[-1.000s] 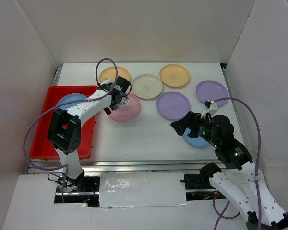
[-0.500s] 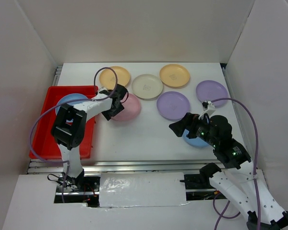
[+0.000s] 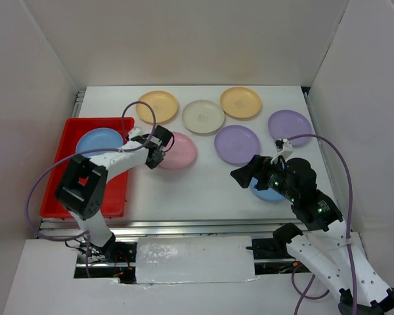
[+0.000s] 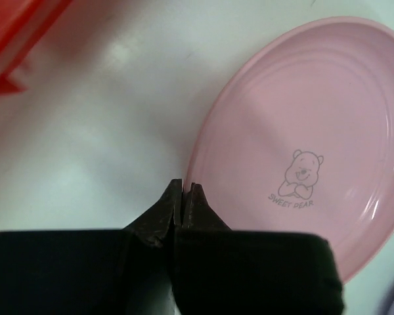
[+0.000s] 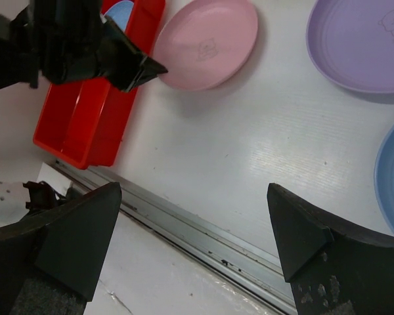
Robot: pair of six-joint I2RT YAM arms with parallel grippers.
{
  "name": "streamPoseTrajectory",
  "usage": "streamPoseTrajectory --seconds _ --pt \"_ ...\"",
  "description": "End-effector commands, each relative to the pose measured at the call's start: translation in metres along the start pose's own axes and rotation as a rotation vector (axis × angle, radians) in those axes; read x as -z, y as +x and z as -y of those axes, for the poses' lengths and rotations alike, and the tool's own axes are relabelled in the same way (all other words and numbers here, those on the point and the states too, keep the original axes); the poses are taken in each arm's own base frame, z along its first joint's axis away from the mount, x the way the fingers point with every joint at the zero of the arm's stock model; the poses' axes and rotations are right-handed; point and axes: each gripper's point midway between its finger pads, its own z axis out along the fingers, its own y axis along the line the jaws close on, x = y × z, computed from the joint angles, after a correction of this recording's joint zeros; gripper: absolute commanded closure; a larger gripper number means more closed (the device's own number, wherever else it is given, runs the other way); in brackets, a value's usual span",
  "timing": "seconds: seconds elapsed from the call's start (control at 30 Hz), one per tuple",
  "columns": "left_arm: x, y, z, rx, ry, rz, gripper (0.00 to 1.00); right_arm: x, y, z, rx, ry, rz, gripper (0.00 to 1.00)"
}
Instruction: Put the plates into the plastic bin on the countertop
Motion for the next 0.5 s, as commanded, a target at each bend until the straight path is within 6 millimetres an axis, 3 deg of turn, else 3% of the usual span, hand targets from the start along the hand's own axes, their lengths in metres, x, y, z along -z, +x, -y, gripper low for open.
streamPoseTrajectory --seconds 0.0,0.07,0.1,0.17,0.2,0.27,0.33,0.37,0.4,0.47 --pt "0.055 -0.010 -0.036 -0.073 -0.045 0.079 1.00 0.000 -0.011 -0.008 0.014 -0.026 0.041 0.00" --pt "0.080 -0.027 -0.038 -0.082 -0.025 0.114 1.00 -0.001 -0.011 -0.010 0.016 -0.032 0.037 0.00" --pt "0.103 -0.049 -0.028 -0.061 0.036 0.147 1.00 -0.001 -0.011 -0.010 0.016 -0.030 0.034 0.00" --pt "0.120 -0.076 -0.030 -0.063 0.057 0.181 1.00 -0.001 -0.014 -0.014 0.018 -0.041 0.037 0.00" --pt "0.129 -0.105 -0.033 -0.008 0.079 0.214 1.00 -0.001 -0.014 -0.015 0.018 -0.045 0.038 0.00" --pt "0.128 -0.131 -0.036 0.020 0.109 0.207 1.00 -0.001 -0.014 -0.017 0.018 -0.053 0.038 0.00" --pt "0.115 -0.182 -0.071 0.145 0.033 0.208 1.00 -0.001 -0.015 -0.019 0.013 -0.061 0.039 0.00" --pt "0.115 -0.179 -0.071 0.133 0.038 0.192 1.00 -0.001 -0.015 -0.019 0.015 -0.066 0.040 0.00" --pt "0.107 -0.199 -0.088 0.188 -0.001 0.209 1.00 -0.003 -0.015 -0.020 0.011 -0.068 0.040 0.00" --pt "0.097 -0.213 -0.099 0.212 0.003 0.200 1.00 -0.005 -0.013 -0.021 0.009 -0.076 0.028 0.00"
